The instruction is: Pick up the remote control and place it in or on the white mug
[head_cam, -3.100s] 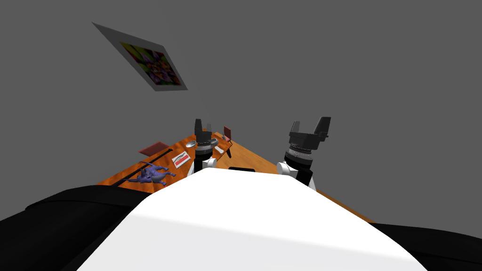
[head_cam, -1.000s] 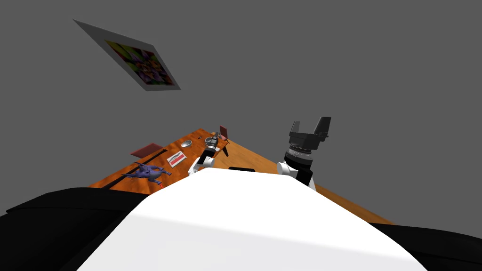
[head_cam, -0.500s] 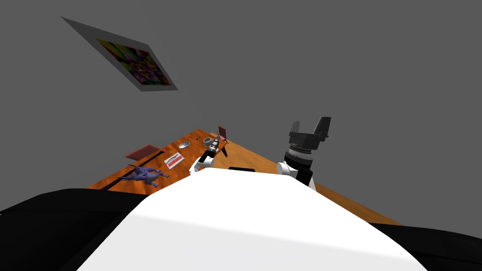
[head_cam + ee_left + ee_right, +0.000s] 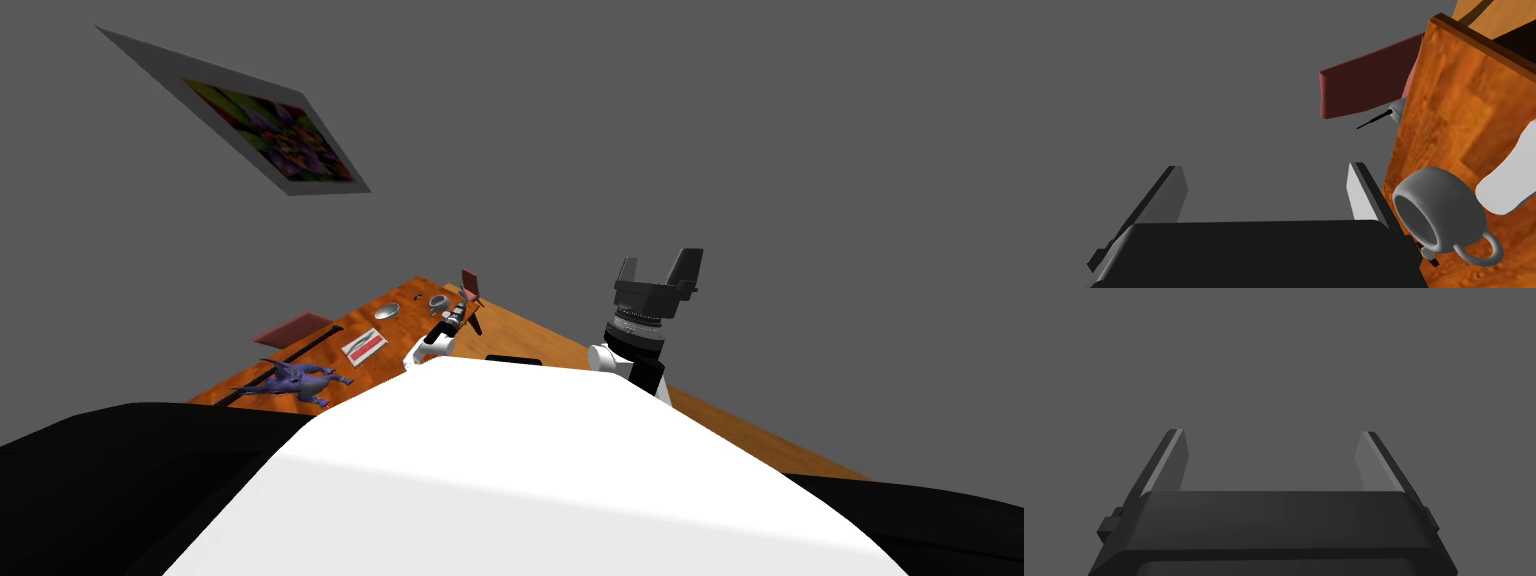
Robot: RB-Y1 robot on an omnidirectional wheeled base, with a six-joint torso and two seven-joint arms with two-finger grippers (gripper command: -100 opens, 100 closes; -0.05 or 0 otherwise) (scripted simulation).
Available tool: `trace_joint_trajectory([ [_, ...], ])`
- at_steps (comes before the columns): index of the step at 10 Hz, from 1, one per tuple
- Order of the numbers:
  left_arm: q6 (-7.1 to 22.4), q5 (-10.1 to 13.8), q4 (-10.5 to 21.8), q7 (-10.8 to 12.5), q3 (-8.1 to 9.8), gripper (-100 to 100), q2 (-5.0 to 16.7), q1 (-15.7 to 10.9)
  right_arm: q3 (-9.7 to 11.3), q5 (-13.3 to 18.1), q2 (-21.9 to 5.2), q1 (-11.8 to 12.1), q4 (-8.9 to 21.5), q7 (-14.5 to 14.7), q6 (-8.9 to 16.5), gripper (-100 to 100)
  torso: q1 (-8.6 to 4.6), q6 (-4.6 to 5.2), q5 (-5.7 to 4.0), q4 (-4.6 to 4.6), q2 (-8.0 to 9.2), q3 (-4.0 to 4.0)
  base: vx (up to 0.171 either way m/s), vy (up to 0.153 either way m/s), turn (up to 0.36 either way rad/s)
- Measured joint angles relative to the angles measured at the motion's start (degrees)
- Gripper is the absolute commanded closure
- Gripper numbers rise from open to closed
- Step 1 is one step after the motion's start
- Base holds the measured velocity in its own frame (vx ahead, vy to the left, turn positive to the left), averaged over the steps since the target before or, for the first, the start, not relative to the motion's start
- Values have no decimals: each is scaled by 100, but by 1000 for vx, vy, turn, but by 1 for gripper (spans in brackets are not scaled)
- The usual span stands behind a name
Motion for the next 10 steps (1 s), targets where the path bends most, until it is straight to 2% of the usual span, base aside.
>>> trace_joint_trajectory([
  [3, 421, 163, 349, -114, -23, -100, 87, -138, 0, 0, 0, 0, 0, 0, 0, 0, 0, -1, 0, -1, -2, -1, 44, 13, -57],
  [5, 538, 325, 737, -190, -92, -100, 200, -236, 0, 0, 0, 0, 0, 0, 0, 0, 5, -1, 1, -1, -4, -3, 45, 31, -35],
  [6, 670, 358, 924, -260, -107, -100, 168, -286, 0, 0, 0, 0, 0, 0, 0, 0, 9, 0, 2, -1, -6, -3, 43, 32, -37],
  [8, 892, 554, 1215, -327, -163, -100, 325, -342, 0, 0, 0, 0, 0, 0, 0, 0, 9, -1, 2, -2, -9, -5, 60, 29, -48],
  [10, 1183, 644, 1308, -416, -177, -100, 354, -344, 0, 0, 0, 1, 0, 0, 0, 0, 7, 0, 1, -2, -13, -7, 64, 33, -50],
])
